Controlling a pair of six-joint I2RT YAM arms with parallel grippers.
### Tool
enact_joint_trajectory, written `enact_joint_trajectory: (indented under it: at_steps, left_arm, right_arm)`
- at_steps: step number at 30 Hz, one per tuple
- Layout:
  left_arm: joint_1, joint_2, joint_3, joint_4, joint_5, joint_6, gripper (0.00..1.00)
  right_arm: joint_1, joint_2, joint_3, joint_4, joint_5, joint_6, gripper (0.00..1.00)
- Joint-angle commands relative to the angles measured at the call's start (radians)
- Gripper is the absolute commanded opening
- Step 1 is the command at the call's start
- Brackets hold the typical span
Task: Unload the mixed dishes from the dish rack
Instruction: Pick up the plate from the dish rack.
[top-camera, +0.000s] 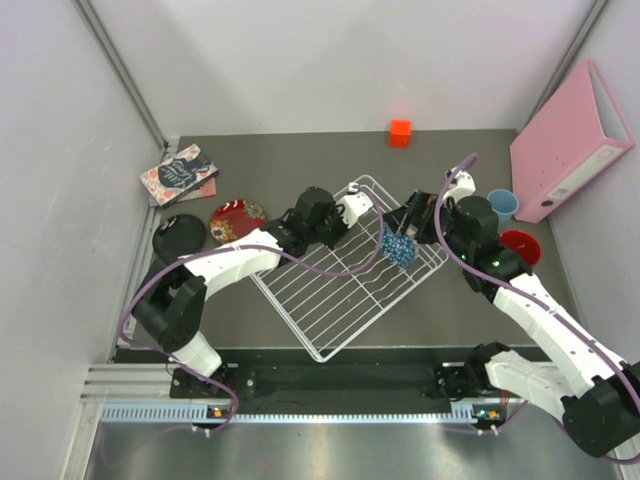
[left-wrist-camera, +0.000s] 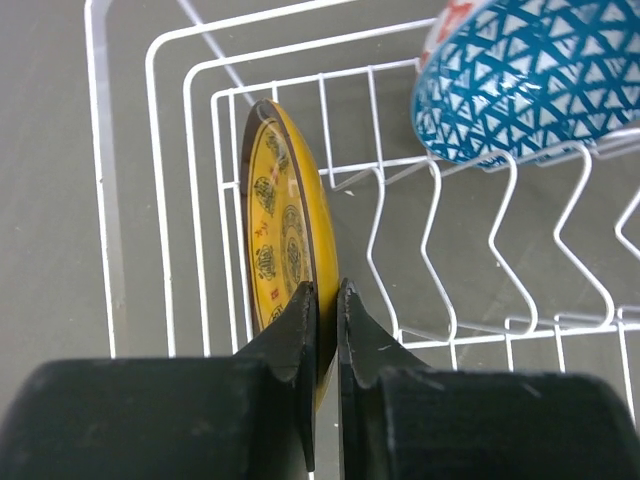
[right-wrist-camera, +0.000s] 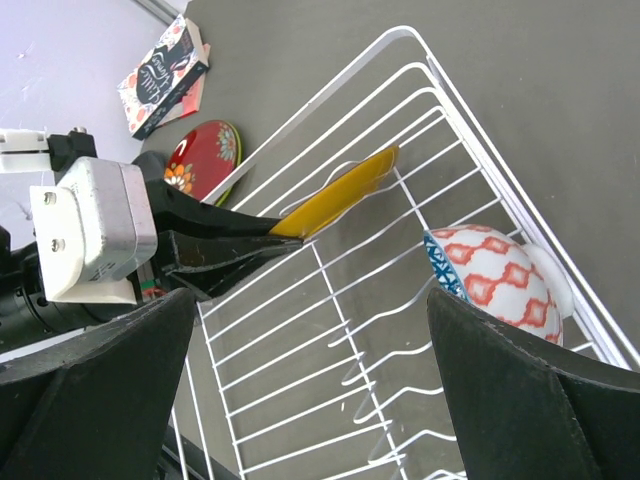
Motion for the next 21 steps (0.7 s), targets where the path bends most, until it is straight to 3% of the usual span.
enact_joint_trajectory:
  at_steps: [1, 15, 21]
  left_arm:
    - [0.003, -0.033, 0.009, 0.025, -0.038, -0.002, 0.0]
    - [0.009, -0.079, 0.099, -0.057, -0.033, 0.031, 0.0]
    - [0.058, -0.082, 0.129, -0.068, 0.042, -0.018, 0.0]
  right_arm:
    - [0.001, -0.02, 0.003, 0.033, -0.002, -0.011, 0.99]
    - [0.003, -0.023, 0.003, 0.03, -0.007, -0.005, 0.99]
    - [0.001, -0.012, 0.002, 0.019, 0.013, -0.012, 0.99]
